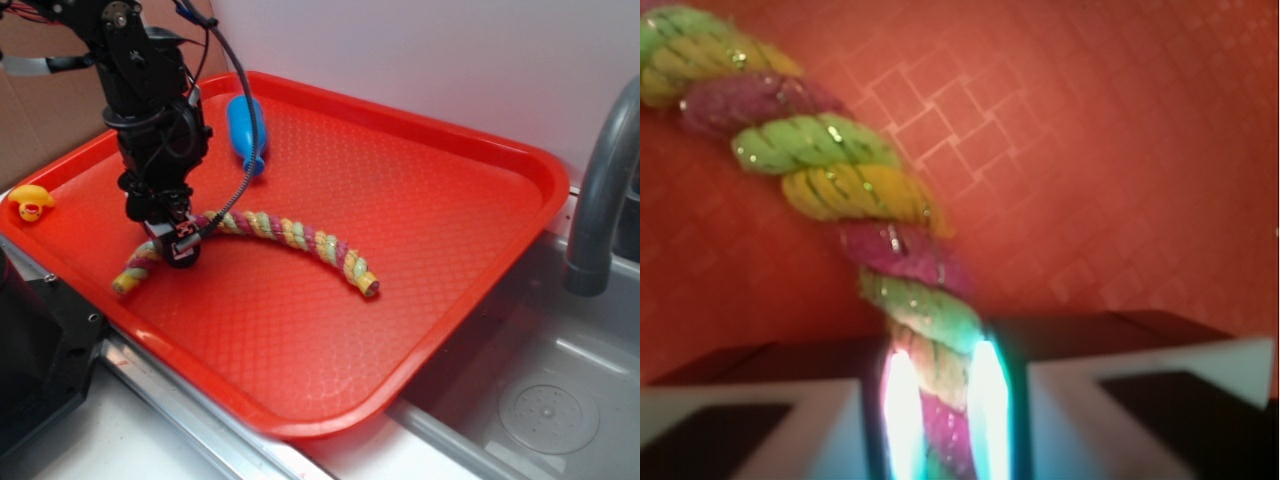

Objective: Grab the multicolored rope.

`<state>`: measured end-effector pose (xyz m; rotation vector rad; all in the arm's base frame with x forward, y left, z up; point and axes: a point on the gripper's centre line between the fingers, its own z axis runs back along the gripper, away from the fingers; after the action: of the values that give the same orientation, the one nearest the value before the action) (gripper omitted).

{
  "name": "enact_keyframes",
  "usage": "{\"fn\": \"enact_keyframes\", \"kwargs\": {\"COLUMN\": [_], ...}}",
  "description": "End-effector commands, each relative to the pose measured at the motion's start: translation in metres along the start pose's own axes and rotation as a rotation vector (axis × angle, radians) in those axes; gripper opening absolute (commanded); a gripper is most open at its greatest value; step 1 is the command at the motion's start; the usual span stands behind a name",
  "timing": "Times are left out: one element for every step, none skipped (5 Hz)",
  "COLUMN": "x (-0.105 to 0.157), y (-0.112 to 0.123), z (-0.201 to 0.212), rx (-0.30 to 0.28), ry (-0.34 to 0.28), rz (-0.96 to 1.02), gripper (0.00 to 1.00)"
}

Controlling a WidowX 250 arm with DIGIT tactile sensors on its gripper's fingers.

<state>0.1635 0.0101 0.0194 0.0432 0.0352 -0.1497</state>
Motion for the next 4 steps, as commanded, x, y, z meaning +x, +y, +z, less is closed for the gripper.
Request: {"fn": "enact_keyframes", "kwargs": {"x": [0.005,0.016,0.014,0.009], "y": [0.000,0.000,0.005,0.004], "z": [0.042,0.094,0.144,0.194], "rx": [0.041,-0.011,-0.053,-0.095], "ry": [-0.033,-0.133,-0.192,-0.200], "rz": [0.003,0.063,0.164,0.262], "gripper": [0.00,0.00,0.00,0.00]}}
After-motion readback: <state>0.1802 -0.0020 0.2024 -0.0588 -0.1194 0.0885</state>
